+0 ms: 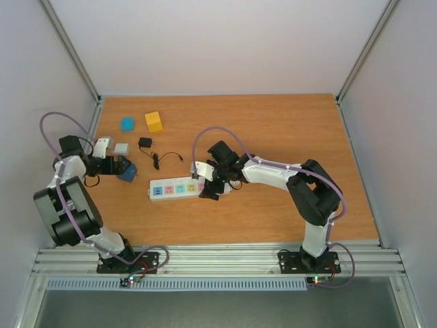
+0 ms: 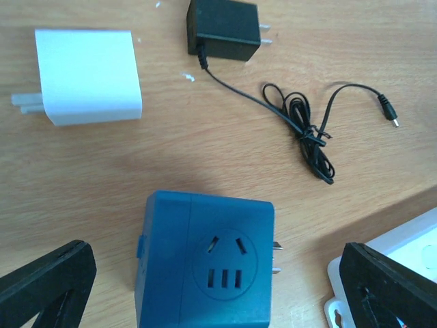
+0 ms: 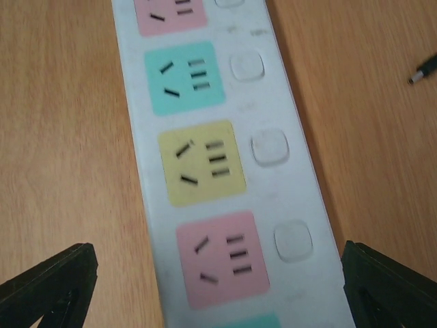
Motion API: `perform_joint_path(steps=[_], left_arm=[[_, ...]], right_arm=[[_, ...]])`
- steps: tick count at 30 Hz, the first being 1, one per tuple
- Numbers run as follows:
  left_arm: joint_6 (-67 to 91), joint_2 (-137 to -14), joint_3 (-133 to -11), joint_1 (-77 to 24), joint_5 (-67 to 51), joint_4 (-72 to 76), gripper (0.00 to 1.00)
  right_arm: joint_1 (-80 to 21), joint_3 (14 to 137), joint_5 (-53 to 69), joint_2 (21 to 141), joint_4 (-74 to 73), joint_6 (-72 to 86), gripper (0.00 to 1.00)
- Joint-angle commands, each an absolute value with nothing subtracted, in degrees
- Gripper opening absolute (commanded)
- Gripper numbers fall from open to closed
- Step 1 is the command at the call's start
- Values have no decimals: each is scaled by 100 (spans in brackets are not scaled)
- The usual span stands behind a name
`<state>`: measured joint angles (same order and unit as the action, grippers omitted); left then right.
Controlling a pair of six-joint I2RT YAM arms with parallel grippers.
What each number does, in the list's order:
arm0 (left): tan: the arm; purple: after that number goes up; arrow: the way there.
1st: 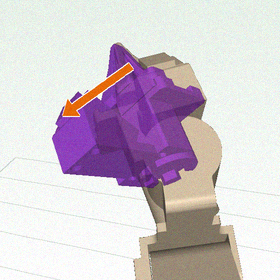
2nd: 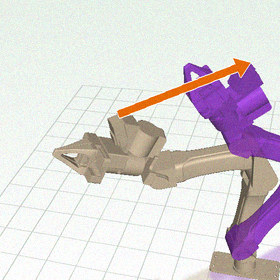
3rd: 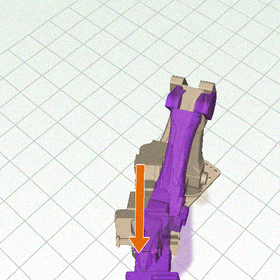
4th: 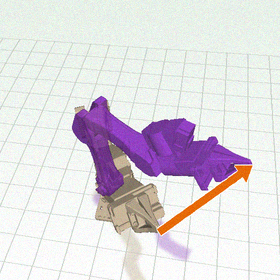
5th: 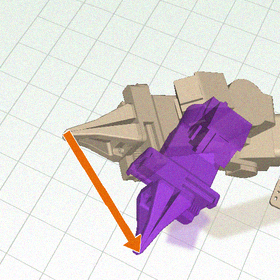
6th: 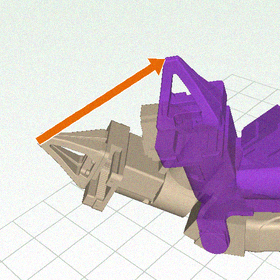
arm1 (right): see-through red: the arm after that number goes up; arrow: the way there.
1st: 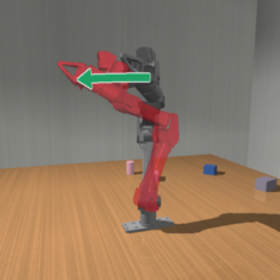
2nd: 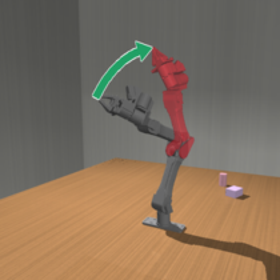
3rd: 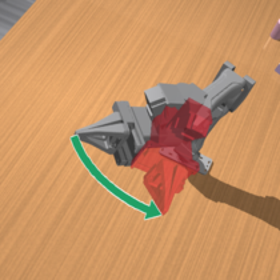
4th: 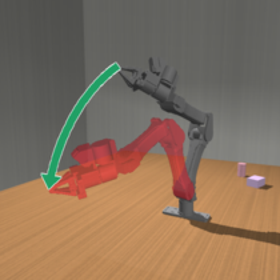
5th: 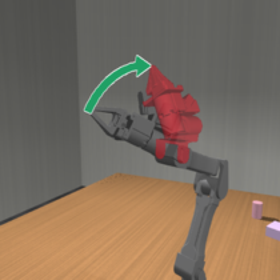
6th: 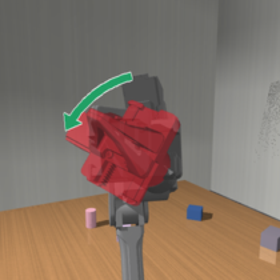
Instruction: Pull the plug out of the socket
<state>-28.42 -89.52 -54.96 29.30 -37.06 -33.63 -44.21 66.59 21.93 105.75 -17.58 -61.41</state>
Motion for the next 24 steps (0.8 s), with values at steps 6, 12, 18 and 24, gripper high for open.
perform_joint_path(steps=[6,12,18,24], left_arm=[[-3235,-8220,-5334,2912,-3958,-3492,100],[-3231,-7972,-5413,2792,-3929,-3512,100],[-2998,-7730,-5419,2568,-3924,-3280,100],[-2694,-7624,-5436,2209,-3832,-3029,100]], right_arm=[[-4760,7857,1850,11512,-2234,-6456,98],[-4823,8551,2118,12106,-2918,-6773,99],[-4847,8699,2114,12355,-3245,-6967,95],[-4726,8474,2037,12240,-3202,-6950,78]])
